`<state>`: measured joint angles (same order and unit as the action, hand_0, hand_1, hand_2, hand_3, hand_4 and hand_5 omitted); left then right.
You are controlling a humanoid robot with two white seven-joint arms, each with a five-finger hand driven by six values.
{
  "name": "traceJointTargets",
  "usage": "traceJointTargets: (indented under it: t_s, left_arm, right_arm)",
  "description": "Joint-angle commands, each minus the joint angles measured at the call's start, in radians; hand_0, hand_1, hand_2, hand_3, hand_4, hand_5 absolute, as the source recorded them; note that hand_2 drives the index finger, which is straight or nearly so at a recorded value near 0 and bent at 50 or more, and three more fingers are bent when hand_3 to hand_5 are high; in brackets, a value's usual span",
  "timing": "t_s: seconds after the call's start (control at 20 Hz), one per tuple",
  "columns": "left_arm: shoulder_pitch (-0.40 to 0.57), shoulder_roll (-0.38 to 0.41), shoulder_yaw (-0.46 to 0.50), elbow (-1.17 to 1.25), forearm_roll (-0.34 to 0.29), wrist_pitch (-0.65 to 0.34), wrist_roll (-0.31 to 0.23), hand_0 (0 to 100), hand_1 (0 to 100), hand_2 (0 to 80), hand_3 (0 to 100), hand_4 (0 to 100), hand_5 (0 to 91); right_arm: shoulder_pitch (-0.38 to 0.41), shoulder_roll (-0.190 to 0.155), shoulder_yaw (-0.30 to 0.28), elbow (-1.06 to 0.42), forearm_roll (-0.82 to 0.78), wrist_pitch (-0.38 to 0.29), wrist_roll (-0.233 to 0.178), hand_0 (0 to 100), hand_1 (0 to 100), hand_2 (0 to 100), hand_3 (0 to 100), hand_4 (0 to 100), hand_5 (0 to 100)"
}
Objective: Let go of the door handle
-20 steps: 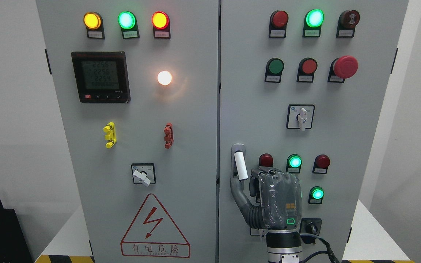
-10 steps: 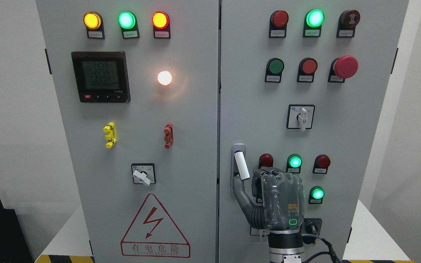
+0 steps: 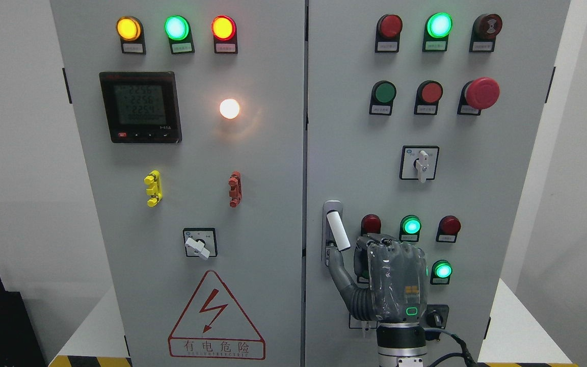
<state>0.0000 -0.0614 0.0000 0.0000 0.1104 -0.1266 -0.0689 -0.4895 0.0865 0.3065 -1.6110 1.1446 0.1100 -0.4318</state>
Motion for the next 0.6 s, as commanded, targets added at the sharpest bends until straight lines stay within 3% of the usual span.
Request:
traceJointTargets:
  t_s: [0.0, 0.55]
  left_arm:
    - [-0.031, 0.000, -0.011, -0.008, 0.000, 0.001, 0.000, 12, 39, 0.0, 0, 0, 0.0]
    - [-0.031, 0.000, -0.011, -0.009, 0.000, 0.001, 0.000, 12, 39, 0.0, 0, 0, 0.0]
  right_arm:
    - [0.002, -0.002, -0.006, -0.009, 0.000, 0.000, 0.001, 48, 66, 97, 100, 100, 100]
    - [0.000, -0.002, -0.012, -0.004, 0.000, 0.000, 0.007, 47, 66, 97, 100, 100, 100]
